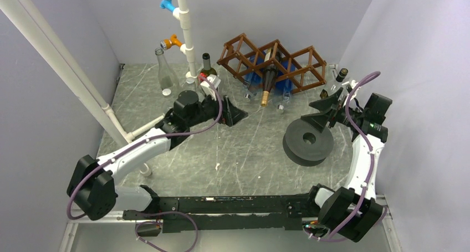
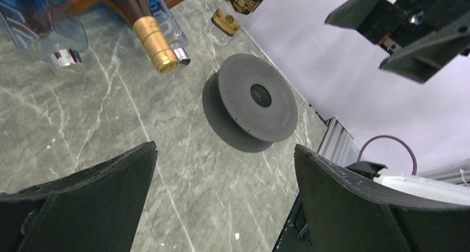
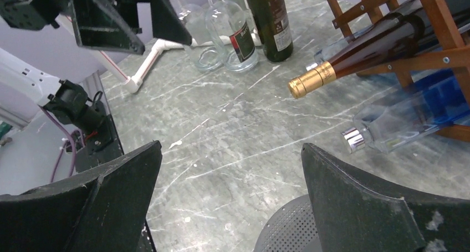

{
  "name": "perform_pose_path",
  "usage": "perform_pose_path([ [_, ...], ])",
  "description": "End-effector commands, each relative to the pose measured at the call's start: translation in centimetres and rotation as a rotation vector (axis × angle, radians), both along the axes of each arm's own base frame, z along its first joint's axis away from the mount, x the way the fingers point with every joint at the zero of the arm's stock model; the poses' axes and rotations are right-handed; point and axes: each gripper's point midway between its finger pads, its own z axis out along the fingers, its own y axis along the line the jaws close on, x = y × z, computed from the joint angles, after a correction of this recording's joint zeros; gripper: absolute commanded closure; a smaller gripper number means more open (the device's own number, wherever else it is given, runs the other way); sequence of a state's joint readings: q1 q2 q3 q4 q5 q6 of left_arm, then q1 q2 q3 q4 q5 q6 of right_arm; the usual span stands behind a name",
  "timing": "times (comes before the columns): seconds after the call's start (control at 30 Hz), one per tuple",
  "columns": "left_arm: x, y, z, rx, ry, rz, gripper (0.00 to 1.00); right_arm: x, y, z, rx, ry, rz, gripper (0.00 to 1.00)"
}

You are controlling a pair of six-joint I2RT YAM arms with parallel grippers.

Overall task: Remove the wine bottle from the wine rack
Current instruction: Pick up the wine bottle from the wine rack.

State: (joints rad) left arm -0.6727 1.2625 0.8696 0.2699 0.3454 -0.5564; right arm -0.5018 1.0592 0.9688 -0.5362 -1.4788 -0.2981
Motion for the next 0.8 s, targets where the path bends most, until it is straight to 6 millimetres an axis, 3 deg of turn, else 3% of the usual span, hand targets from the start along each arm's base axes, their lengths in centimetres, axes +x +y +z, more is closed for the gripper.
perform_pose_path([
  [0.0, 1.7, -1.0, 3.5, -0.037, -0.014, 0.019, 0.00, -0.8, 0.6, -0.1, -0.020, -0.095, 0.056, 0.00],
  [0.77, 9.9, -2.8, 3.7, 0.152, 0.069, 0.247, 0.01, -0.2, 0.7, -2.5, -0.153, -0.100, 0.022, 0.00],
])
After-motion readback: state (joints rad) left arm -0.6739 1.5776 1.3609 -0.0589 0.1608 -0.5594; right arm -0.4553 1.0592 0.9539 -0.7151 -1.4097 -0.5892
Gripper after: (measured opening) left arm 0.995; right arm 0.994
